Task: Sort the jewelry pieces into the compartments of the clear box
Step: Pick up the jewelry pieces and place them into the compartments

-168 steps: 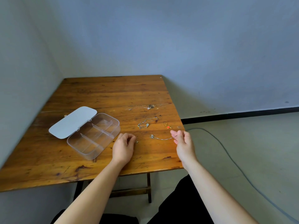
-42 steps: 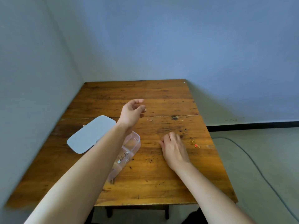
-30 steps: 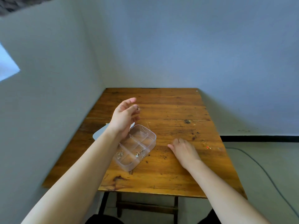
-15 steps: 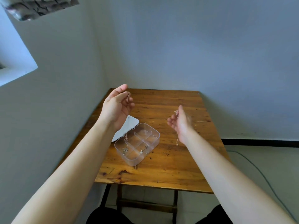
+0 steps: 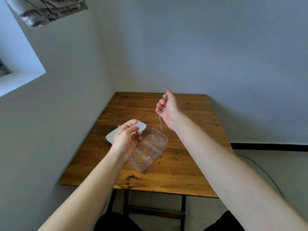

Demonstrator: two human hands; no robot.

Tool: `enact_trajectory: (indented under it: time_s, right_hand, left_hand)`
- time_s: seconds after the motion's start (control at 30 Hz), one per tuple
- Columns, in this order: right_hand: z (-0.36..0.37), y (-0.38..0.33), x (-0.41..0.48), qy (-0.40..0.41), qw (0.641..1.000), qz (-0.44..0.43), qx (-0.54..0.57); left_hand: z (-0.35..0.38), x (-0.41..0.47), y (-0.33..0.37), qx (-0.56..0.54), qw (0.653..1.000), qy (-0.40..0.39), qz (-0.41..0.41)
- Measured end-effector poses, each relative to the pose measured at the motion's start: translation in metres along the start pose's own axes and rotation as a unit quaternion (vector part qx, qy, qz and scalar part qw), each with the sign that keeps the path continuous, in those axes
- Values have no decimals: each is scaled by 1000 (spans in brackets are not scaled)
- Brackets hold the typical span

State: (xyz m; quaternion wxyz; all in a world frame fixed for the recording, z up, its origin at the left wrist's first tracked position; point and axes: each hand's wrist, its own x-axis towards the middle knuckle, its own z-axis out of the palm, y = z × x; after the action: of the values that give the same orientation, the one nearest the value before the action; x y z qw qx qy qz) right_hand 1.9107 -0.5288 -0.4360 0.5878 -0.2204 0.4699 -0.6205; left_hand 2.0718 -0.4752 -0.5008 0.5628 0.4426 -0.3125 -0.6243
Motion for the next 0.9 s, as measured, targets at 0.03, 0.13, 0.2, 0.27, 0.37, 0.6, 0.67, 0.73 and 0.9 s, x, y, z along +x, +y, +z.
enact_trajectory:
  time_s: [0.03,0.13,0.2,0.27,0.37,0.6,0.67,0.73,0.9]
  right_hand:
    - [4,2,0,-3,1000,4,-2]
    - [14,11,3,-6,1000,12,-10]
    - [20,17,7,-7,1000,11,-17]
    - [26,23,12,-11,1000,8,-18]
    - [36,35,20,-12,999,4,-33]
    - [8,87,19,-124,885,-6,-449]
    - [-6,92,21,-138,794,-23,-591]
    - [-16,91,20,-139,754,-32,-641]
    - [-37,85,11,-210,740,-65,-636]
  left_hand:
    - [-4,-1,-8,10,1000,4,-13]
    - [-16,-5,-28,57,997,32,-38]
    - [-25,-4,-37,88,993,63,-45]
    - [-32,-4,-41,106,989,88,-49]
    - [-37,-3,-44,115,986,113,-45]
    - [-41,-2,-47,134,983,121,-40]
    - [-41,-1,-46,135,982,123,-43]
    - [-41,-1,-43,133,982,127,-53]
    - [-24,7,-17,88,990,110,-27]
